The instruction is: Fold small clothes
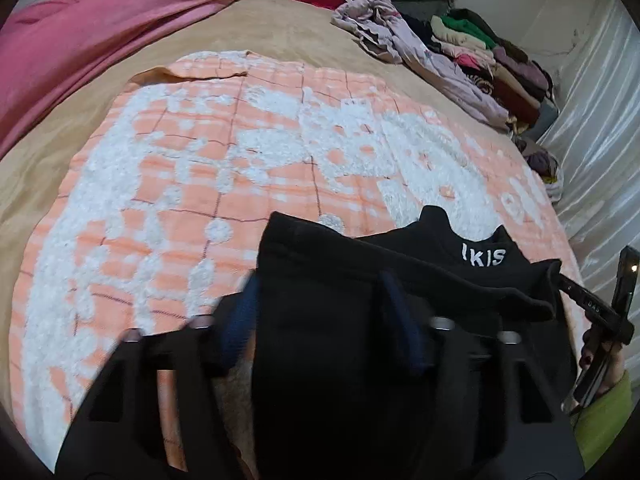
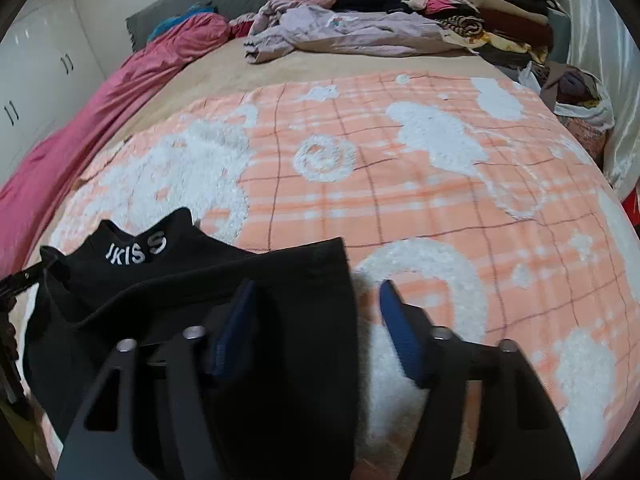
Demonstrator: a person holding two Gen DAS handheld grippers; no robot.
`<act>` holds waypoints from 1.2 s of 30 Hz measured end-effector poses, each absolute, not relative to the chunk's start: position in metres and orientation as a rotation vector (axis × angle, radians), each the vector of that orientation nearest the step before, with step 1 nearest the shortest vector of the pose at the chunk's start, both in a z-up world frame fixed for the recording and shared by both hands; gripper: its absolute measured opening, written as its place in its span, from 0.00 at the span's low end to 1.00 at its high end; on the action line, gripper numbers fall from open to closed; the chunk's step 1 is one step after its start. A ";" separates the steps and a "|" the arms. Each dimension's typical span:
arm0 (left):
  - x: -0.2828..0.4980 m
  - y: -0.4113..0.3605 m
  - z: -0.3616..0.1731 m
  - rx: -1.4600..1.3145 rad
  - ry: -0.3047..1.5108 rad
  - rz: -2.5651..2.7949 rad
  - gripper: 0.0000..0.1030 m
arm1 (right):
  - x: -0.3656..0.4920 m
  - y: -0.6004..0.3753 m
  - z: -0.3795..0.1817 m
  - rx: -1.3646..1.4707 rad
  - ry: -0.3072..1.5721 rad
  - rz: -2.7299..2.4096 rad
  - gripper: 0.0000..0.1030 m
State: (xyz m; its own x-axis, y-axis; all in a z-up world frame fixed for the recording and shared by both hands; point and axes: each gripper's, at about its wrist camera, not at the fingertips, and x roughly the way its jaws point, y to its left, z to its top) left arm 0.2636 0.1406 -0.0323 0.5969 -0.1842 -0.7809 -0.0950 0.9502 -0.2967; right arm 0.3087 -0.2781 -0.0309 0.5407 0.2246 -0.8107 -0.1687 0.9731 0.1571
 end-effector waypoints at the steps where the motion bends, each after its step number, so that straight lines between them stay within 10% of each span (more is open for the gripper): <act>1: 0.264 0.139 -0.033 -0.306 0.933 -0.040 0.29 | 0.310 -0.274 -0.033 0.050 0.978 0.240 0.31; 2: 0.263 0.138 -0.032 -0.292 0.928 -0.035 0.12 | 0.310 -0.272 -0.034 0.043 0.978 0.241 0.21; 4: 0.258 0.140 -0.028 -0.291 0.906 -0.042 0.10 | 0.308 -0.272 -0.031 0.031 0.956 0.229 0.10; 17: 0.266 0.157 -0.028 -0.351 0.891 0.011 0.05 | 0.324 -0.299 -0.038 0.171 0.964 0.145 0.09; 36: 0.175 0.144 -0.010 -0.359 0.849 -0.132 0.52 | 0.245 -0.320 -0.006 0.198 0.914 0.223 0.54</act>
